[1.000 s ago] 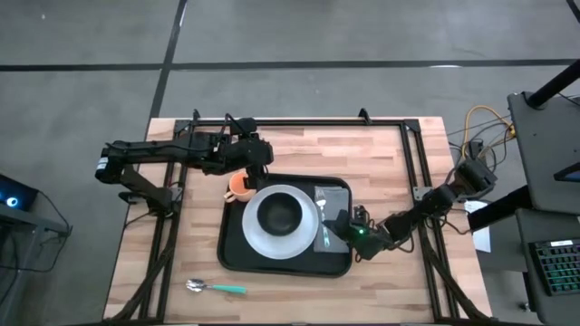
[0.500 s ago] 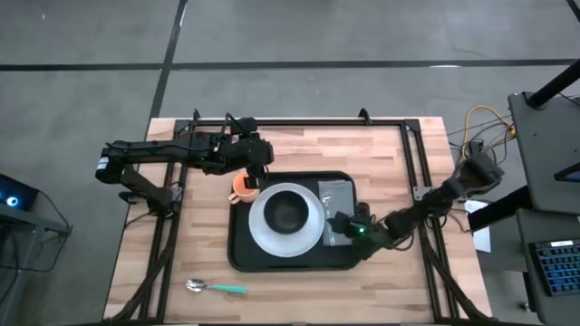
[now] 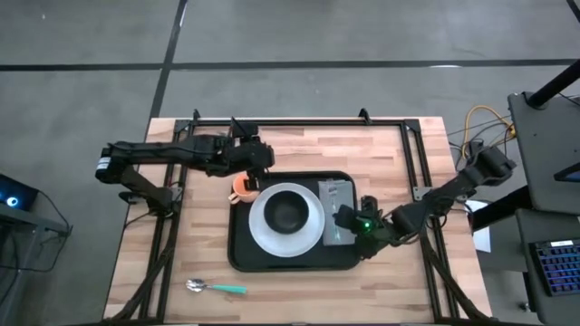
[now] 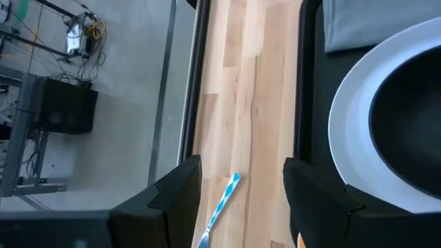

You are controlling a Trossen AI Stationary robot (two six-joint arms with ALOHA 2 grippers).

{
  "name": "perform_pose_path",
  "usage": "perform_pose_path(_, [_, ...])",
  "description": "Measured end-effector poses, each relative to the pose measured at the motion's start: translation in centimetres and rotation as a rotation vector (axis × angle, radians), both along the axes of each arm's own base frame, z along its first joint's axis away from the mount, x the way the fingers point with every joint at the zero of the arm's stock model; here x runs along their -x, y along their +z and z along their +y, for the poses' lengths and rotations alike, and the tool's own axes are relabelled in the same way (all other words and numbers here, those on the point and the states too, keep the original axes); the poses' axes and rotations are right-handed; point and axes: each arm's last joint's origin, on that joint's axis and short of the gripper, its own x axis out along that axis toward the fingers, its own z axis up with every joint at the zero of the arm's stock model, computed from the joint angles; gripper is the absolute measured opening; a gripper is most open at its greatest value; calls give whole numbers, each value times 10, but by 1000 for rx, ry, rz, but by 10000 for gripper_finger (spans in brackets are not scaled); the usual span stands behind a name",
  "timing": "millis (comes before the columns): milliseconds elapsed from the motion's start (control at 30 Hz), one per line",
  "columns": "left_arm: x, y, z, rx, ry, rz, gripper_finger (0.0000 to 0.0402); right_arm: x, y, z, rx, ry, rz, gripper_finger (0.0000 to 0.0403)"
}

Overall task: Set up tray
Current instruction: Put the white blue fork on top of the gray table napkin

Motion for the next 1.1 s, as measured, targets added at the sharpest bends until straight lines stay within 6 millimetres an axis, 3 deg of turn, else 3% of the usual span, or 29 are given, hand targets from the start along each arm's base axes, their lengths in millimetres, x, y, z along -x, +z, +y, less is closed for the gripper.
perform_pose_path(267, [-5, -16, -1, 23, 12, -23, 185, -11, -12, 7, -37, 16, 42, 8])
perform_pose_path(833, [-10, -12, -1, 41, 0, -91, 185, -7, -30, 6, 0, 52, 185, 8])
perform_pose_path(1100, [-11, -12, -1, 41, 0, -96, 185, -27, -51, 3, -53, 64, 184, 8])
